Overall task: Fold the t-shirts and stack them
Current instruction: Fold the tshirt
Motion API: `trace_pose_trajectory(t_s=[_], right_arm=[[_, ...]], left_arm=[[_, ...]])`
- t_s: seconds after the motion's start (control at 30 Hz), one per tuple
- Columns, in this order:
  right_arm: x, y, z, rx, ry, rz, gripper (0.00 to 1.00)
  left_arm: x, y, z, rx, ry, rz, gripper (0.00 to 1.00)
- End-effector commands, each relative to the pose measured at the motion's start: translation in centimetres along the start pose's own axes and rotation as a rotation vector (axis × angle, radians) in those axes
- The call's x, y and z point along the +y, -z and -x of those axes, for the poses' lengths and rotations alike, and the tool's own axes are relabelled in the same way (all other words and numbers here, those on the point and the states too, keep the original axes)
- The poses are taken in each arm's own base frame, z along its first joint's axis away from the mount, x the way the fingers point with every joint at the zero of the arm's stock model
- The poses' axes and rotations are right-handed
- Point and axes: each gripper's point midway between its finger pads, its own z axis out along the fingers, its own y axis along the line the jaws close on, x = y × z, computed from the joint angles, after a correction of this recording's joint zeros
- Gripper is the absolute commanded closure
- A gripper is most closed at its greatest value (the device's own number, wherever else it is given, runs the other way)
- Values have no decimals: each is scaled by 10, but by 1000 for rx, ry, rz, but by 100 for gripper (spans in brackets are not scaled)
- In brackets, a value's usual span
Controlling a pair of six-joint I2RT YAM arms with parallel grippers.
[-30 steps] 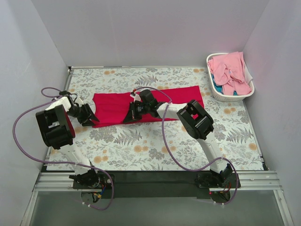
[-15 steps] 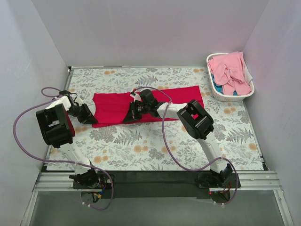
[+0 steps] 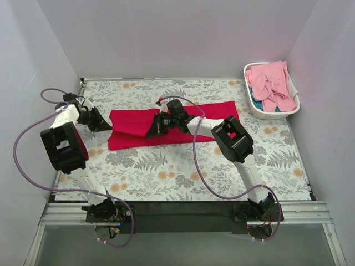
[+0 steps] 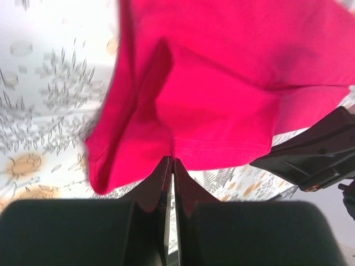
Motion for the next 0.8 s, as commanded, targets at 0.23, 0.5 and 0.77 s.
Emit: trace_pose_trajectory(t_s=[0.23,0.5,0.77], right_arm=[[24,12,70,-133,163,75,99],[7,7,84,-153,183,66,99],[-5,6,86,-154,156,71,99]], left_arm=[[-43,4,63,-101,-16,-192,100],[-59,-4,105,-152,-56,-213,100],[-55,-17,91,-126,-52,-200,100]])
